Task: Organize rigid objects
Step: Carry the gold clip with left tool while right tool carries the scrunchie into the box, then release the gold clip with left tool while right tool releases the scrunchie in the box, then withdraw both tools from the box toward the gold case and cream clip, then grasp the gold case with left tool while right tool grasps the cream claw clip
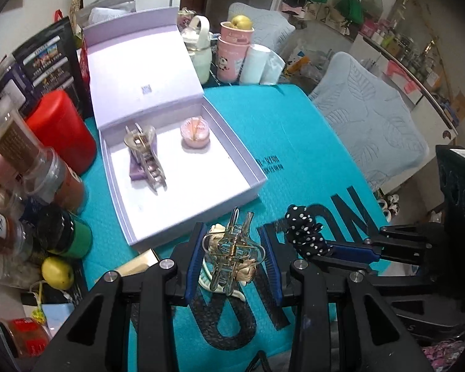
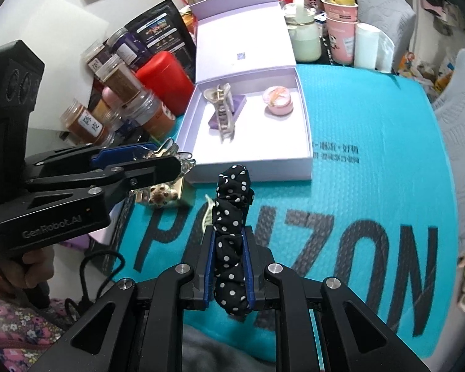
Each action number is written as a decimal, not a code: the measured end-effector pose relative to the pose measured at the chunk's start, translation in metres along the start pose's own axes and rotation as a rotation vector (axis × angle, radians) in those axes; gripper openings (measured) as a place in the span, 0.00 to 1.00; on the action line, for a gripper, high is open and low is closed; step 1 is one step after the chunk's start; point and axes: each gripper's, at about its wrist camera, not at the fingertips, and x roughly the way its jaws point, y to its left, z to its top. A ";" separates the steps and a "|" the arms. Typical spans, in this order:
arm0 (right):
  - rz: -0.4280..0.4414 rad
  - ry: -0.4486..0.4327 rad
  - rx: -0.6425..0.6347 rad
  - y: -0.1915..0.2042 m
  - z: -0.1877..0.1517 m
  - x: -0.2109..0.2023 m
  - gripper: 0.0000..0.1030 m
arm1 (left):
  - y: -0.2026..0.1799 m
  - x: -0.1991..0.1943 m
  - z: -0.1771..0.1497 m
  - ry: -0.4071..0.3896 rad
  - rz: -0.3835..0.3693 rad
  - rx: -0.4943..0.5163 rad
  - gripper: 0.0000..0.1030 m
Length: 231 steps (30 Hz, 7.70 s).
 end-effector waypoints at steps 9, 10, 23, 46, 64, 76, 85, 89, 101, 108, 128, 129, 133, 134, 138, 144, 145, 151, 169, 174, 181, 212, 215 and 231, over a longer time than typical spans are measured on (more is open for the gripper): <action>0.036 0.034 -0.040 -0.005 0.034 0.023 0.16 | 0.022 0.022 0.025 0.023 0.023 -0.064 0.34; 0.037 0.036 -0.042 -0.007 0.038 0.025 0.16 | 0.025 0.026 0.028 0.028 0.026 -0.070 0.34; 0.065 0.072 -0.049 -0.028 0.073 0.064 0.16 | 0.050 0.069 0.048 0.089 0.045 -0.136 0.34; 0.048 0.065 -0.069 -0.050 0.126 0.117 0.16 | 0.099 0.085 0.086 -0.036 0.119 -0.212 0.34; -0.007 0.022 -0.047 -0.082 0.177 0.160 0.16 | 0.128 0.115 0.125 -0.109 0.145 -0.244 0.34; -0.028 0.022 -0.055 -0.093 0.191 0.183 0.18 | 0.142 0.141 0.140 -0.073 0.131 -0.250 0.34; -0.048 0.033 -0.044 -0.093 0.189 0.190 0.39 | 0.149 0.160 0.140 0.021 0.115 -0.285 0.34; -0.056 0.032 -0.051 -0.092 0.187 0.187 0.39 | 0.147 0.165 0.140 0.050 0.117 -0.267 0.35; -0.084 0.006 -0.067 -0.089 0.184 0.166 0.39 | 0.133 0.163 0.139 0.094 0.126 -0.236 0.58; -0.101 -0.016 -0.077 -0.088 0.183 0.145 0.41 | 0.129 0.144 0.144 0.054 0.122 -0.242 0.74; -0.149 -0.128 -0.067 -0.062 0.166 0.064 0.43 | 0.098 0.067 0.139 -0.039 0.159 -0.206 0.74; -0.150 -0.130 -0.067 -0.060 0.164 0.062 0.43 | 0.097 0.063 0.138 -0.043 0.163 -0.205 0.74; -0.148 -0.141 -0.074 -0.050 0.157 0.050 0.44 | 0.095 0.045 0.133 -0.064 0.179 -0.210 0.74; -0.150 -0.143 -0.079 -0.047 0.155 0.048 0.44 | 0.095 0.042 0.132 -0.066 0.182 -0.211 0.74; -0.152 -0.156 -0.096 -0.037 0.146 0.037 0.48 | 0.093 0.028 0.122 -0.071 0.189 -0.221 0.75; -0.154 -0.172 -0.102 -0.020 0.130 0.022 0.59 | 0.090 0.008 0.101 -0.079 0.192 -0.231 0.85; -0.152 -0.176 -0.101 -0.018 0.127 0.019 0.60 | 0.090 0.004 0.098 -0.085 0.195 -0.233 0.88; -0.150 -0.182 -0.101 -0.005 0.108 0.009 0.65 | 0.087 -0.015 0.077 -0.100 0.216 -0.247 0.96; -0.119 -0.170 -0.115 0.025 0.055 -0.003 0.67 | 0.088 -0.050 0.013 -0.143 0.218 -0.363 0.96; -0.108 -0.158 -0.118 0.031 0.040 -0.001 0.67 | 0.088 -0.051 -0.004 -0.116 0.224 -0.376 0.96; -0.105 -0.144 -0.118 0.038 0.019 0.001 0.67 | 0.093 -0.052 -0.029 -0.090 0.215 -0.427 0.96; -0.083 0.024 -0.083 0.057 -0.044 0.114 0.65 | 0.129 0.018 -0.095 -0.027 0.133 -0.264 0.96; -0.094 0.042 -0.080 0.056 -0.043 0.129 0.63 | 0.137 0.027 -0.091 -0.025 0.105 -0.230 0.96; -0.126 0.073 -0.084 0.046 -0.032 0.170 0.54 | 0.159 0.078 -0.069 0.014 -0.043 -0.116 0.96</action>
